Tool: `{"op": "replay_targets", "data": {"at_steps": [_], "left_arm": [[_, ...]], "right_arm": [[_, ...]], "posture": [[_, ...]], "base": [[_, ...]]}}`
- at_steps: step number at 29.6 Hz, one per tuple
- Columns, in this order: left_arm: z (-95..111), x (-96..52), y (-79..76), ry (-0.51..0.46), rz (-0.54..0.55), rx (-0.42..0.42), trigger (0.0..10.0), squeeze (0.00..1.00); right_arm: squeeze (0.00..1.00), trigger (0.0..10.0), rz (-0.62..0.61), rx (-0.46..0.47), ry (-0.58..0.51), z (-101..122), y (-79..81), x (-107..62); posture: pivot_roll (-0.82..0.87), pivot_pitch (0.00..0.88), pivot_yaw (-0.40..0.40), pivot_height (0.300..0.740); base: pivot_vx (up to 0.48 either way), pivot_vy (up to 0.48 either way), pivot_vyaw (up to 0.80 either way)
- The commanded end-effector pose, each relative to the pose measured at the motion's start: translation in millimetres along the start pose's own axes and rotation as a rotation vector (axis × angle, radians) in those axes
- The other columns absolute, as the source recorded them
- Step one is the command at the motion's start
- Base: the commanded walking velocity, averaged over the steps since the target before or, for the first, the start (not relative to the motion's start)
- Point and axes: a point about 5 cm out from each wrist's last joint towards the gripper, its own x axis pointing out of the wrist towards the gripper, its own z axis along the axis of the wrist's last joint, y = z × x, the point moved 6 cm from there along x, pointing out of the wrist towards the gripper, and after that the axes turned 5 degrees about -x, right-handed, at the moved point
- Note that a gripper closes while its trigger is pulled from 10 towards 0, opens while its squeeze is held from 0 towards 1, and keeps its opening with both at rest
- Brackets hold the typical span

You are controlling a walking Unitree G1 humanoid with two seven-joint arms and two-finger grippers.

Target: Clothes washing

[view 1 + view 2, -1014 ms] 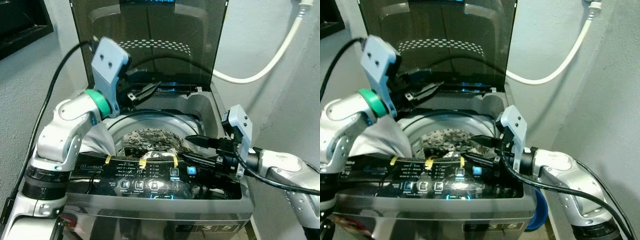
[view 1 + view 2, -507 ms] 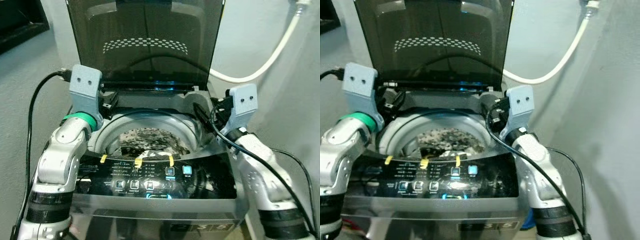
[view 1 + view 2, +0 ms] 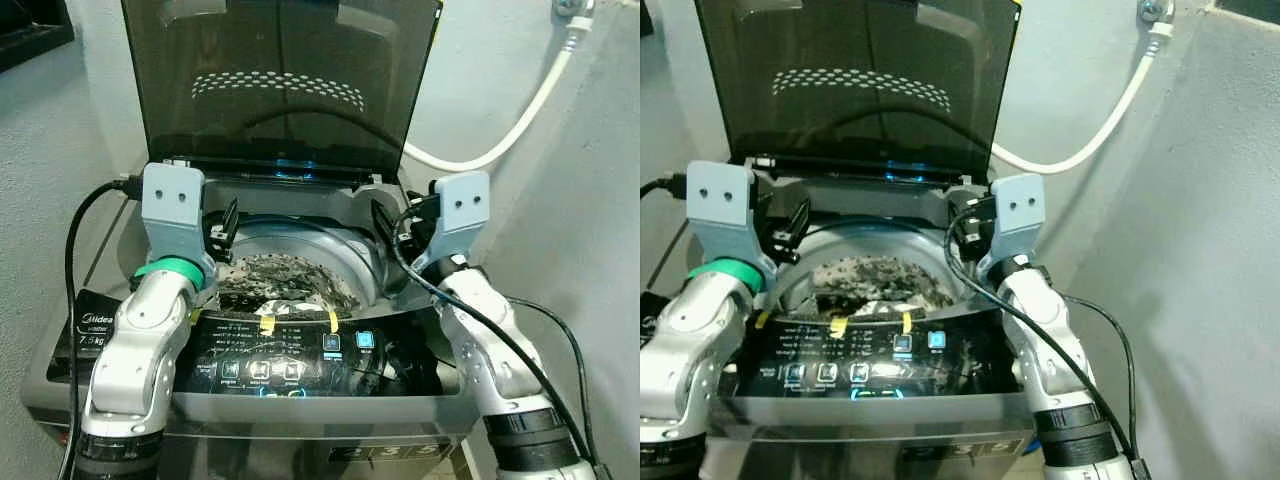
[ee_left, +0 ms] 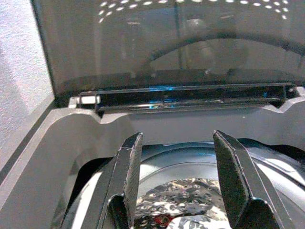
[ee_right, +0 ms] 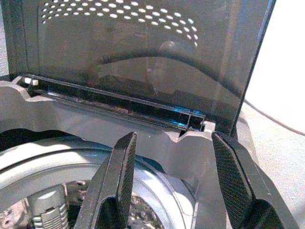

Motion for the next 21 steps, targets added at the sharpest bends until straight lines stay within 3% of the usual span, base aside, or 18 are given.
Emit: {"op": "replay_targets", "data": {"at_steps": [1, 11, 14, 21], "left_arm": [[-4, -4.6, -2.9, 0.008, 0.001, -0.014, 10.0, 0.00], [0, -5.5, 2.7, -0.018, 0.013, -0.026, 10.0, 0.00], [0, -7.3, 10.4, -0.019, 0.018, -0.013, 10.0, 0.00], [3, -7.7, 12.7, -0.027, 0.026, -0.015, 10.0, 0.00]], "right_arm": [[0.00, 10.0, -0.010, 0.010, 0.003, -4, -2.1, -0.7], [0.00, 10.0, 0.059, 0.144, 0.079, -31, 8.9, -10.7], [0.00, 10.0, 0.074, 0.154, 0.084, -36, 3.1, -16.9], [0.00, 10.0, 0.057, 0.147, 0.074, -35, -2.5, -17.3]], "posture": [[0.02, 0.068, -0.049, 0.740], [0.02, 0.071, -0.038, 0.740], [0.02, 0.071, -0.033, 0.740], [0.02, 0.072, -0.028, 0.740]], "base": [[0.000, 0.000, 0.00], [0.000, 0.000, 0.00], [0.000, -0.327, 0.00], [0.000, -0.359, 0.00]]}}
